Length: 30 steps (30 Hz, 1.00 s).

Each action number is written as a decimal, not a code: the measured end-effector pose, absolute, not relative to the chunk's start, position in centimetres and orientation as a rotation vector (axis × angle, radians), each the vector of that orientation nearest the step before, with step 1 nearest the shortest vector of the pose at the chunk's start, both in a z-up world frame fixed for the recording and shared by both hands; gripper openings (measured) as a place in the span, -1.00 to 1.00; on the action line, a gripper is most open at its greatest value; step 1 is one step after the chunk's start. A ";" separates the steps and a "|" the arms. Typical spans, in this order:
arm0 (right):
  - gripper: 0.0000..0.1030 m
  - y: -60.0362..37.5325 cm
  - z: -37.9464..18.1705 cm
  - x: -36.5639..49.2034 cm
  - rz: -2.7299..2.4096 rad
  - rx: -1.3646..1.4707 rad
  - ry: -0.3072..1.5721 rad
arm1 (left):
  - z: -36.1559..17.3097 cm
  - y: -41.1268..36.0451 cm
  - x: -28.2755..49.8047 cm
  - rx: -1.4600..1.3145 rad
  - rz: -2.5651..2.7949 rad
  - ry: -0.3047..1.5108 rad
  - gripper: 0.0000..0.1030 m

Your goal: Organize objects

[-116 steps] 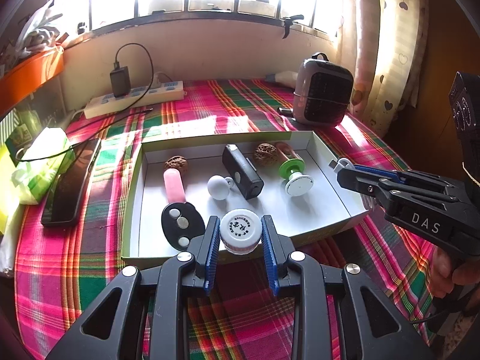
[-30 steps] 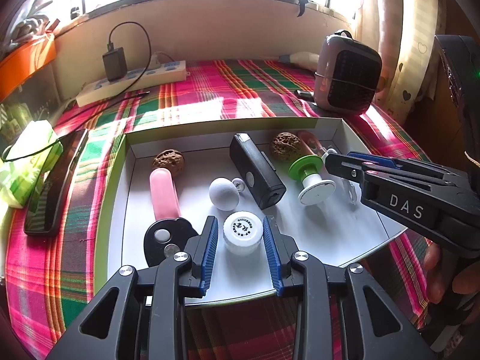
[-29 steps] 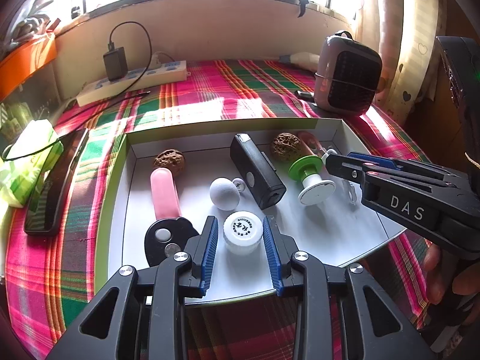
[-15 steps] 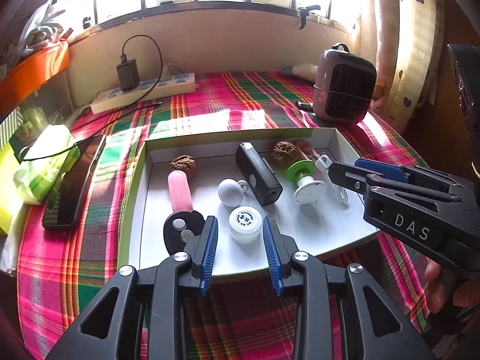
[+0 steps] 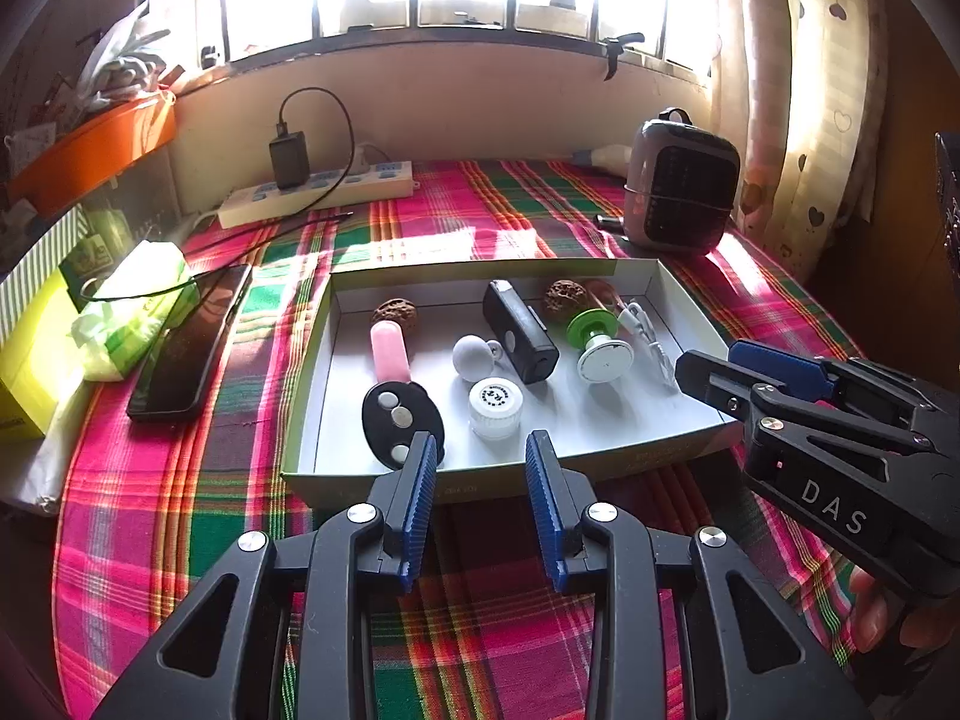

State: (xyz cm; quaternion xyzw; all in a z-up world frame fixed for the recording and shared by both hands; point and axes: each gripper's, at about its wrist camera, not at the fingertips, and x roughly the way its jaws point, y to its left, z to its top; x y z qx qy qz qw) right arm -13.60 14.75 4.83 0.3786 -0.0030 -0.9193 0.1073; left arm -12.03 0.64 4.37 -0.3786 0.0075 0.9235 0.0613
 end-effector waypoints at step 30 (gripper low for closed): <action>0.06 15.0 0.3 -7.4 -2.656 1.260 0.067 | 0.0 0.2 -6.4 -1.331 2.836 -0.005 -0.43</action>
